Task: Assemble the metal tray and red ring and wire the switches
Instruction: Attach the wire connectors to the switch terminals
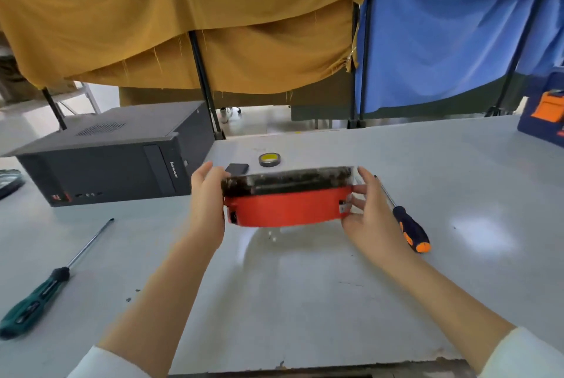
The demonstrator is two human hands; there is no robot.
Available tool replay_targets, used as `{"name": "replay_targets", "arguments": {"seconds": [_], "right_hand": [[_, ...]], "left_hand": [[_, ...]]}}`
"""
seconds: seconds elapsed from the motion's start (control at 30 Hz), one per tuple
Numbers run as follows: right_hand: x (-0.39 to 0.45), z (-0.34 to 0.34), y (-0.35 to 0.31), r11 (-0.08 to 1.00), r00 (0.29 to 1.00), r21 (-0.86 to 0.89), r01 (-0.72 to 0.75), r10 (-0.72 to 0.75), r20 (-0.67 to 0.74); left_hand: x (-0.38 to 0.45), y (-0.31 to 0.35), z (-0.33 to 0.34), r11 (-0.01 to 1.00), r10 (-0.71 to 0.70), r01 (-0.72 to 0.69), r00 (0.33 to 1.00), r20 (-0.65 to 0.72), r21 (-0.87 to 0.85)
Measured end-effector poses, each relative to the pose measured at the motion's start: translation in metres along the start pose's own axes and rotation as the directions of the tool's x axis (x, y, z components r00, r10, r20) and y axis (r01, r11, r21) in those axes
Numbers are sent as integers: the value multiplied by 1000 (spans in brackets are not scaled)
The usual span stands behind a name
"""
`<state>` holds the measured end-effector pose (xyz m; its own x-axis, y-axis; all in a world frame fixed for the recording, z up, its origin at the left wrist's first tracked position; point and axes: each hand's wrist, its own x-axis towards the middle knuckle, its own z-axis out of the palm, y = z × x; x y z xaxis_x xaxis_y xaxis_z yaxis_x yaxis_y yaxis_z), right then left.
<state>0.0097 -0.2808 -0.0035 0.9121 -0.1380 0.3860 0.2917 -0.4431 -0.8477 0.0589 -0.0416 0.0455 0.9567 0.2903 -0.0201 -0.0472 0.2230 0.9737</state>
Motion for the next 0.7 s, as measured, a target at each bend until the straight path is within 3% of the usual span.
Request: {"name": "replay_targets", "arguments": {"seconds": [0.3,0.43,0.5,0.6,0.7], "right_hand": [[-35,10,16,964,989,221,-149,148,21],[-36,3,8,858,965,445,-257,254,67],[-32,1,9,843,943,431,-323,323,76],[-19,-1,20,869,897,262,-420,442,-28],[-2,-5,25,881,894,183,-435,447,-24]], "left_hand": [[-12,-51,-15,996,44,-51,994,97,73],[-17,-67,-24,992,2,-18,992,125,125],[-17,-71,-25,995,-7,-6,991,131,102],[-15,-70,-24,992,-27,10,991,134,127],[-13,-73,-32,984,-26,8,995,100,176]]}}
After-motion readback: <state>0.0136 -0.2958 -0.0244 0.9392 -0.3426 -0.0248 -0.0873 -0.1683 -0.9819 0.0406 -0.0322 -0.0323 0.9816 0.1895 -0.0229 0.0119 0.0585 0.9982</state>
